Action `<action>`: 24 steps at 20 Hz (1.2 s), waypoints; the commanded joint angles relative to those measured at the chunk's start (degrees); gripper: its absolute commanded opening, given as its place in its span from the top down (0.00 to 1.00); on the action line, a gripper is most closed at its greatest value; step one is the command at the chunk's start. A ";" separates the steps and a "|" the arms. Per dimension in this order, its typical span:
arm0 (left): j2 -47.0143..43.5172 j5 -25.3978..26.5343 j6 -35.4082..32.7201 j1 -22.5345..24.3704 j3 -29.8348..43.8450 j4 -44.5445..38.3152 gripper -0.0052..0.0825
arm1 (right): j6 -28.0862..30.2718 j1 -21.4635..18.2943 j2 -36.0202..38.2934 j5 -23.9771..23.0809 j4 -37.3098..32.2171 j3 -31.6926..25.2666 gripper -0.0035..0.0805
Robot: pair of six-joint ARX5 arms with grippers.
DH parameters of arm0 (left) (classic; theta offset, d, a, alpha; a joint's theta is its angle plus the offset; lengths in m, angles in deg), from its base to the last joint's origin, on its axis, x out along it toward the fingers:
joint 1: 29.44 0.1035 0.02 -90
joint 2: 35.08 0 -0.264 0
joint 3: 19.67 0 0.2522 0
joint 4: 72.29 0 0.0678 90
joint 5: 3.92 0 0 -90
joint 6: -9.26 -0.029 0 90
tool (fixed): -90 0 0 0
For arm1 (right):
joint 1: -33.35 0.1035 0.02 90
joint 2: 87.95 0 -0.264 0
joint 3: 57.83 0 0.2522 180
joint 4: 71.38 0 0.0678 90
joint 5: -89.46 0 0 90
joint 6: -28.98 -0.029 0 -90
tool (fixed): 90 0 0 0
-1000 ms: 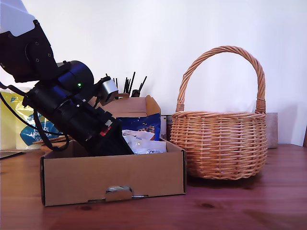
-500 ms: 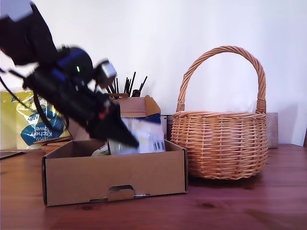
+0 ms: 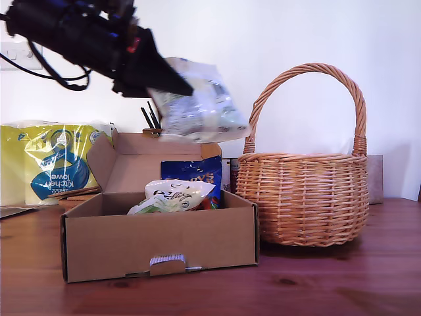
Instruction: Move the bags of Easter eggs from the cardboard box on the left into the woven basket on the right side.
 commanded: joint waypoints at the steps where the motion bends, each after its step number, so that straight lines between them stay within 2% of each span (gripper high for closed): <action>1: 2.01 1.07 3.28 -2.86 -0.02 -4.46 0.92 | 0.20 0.31 0.35 -0.04 -0.46 0.48 0.97; 6: 6.67 13.64 11.30 -10.80 -0.02 -21.18 0.92 | 0.17 0.31 0.35 -0.04 -0.37 0.48 0.97; 12: 14.69 29.68 12.83 -15.41 -0.13 -35.23 0.92 | 0.17 0.31 2.08 -0.04 0.92 0.48 0.97; 14: 17.40 31.26 13.07 -16.31 -0.90 -39.08 0.92 | 0.17 0.28 2.34 -0.04 1.16 0.48 0.97; 20: 24.74 31.50 15.87 -18.69 -6.45 -39.36 0.92 | 0.20 0.28 2.40 -0.07 1.22 0.48 0.97; 24: 27.08 31.43 15.87 -19.89 -9.77 -34.77 0.92 | 0.22 0.24 2.40 -0.07 1.22 0.48 0.97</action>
